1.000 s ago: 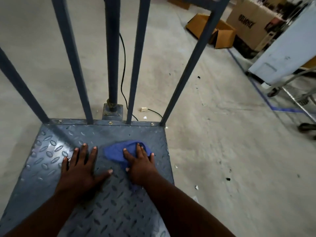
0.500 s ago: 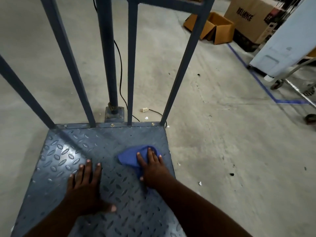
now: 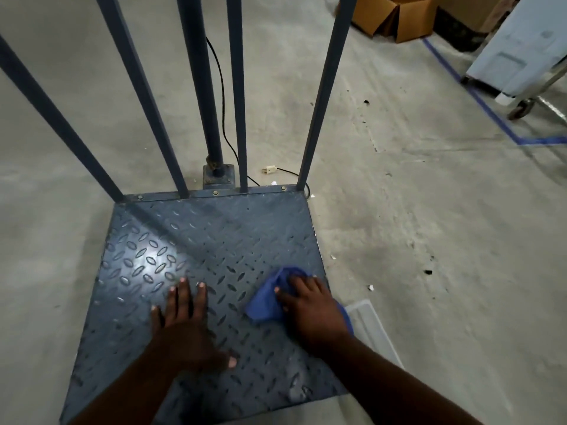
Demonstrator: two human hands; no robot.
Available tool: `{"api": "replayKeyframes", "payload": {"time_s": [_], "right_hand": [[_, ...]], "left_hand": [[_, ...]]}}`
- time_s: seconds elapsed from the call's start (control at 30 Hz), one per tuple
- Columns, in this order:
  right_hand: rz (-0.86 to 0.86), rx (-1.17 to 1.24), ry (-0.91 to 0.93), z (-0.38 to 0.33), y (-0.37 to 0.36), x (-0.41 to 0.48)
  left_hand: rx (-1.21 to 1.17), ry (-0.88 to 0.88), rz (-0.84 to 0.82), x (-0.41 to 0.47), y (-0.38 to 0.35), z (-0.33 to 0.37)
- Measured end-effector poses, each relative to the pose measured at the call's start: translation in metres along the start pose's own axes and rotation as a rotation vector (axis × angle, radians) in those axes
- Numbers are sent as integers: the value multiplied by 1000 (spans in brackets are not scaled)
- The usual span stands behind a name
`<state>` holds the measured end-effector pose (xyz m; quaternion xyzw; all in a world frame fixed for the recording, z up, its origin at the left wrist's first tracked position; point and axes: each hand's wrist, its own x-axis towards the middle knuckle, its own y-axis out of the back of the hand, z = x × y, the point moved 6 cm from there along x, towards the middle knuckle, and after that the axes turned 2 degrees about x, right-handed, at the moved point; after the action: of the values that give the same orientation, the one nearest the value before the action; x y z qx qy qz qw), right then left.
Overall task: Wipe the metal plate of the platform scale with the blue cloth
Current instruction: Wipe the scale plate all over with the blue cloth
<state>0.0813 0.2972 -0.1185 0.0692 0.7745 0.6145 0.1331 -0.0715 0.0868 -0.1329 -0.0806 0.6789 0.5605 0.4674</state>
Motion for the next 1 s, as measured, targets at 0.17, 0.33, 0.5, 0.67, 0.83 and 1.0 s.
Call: {"api": "replayKeyframes", "payload": {"time_s": [0.17,0.33,0.5,0.67,0.83,1.0], "right_hand": [[-128,216,-147,3,-6,61],[-157,198,177,-44,-36,1],[-115,245,-33,-10,-26,55],[-206,103,161,-54,-22,79],[-92,257,265,-46,-11,6],[-66,199,-15,16,15,45]], "left_hand": [[-7,-20,37,6,-4,-1],[-10,-11,65,3,-4,-1],[-9,-17,68,2,-5,-2],[-32,-40,84,4,-6,-4],[-38,-73,101,4,-7,-6],[-32,-94,89,7,-8,-9]]}}
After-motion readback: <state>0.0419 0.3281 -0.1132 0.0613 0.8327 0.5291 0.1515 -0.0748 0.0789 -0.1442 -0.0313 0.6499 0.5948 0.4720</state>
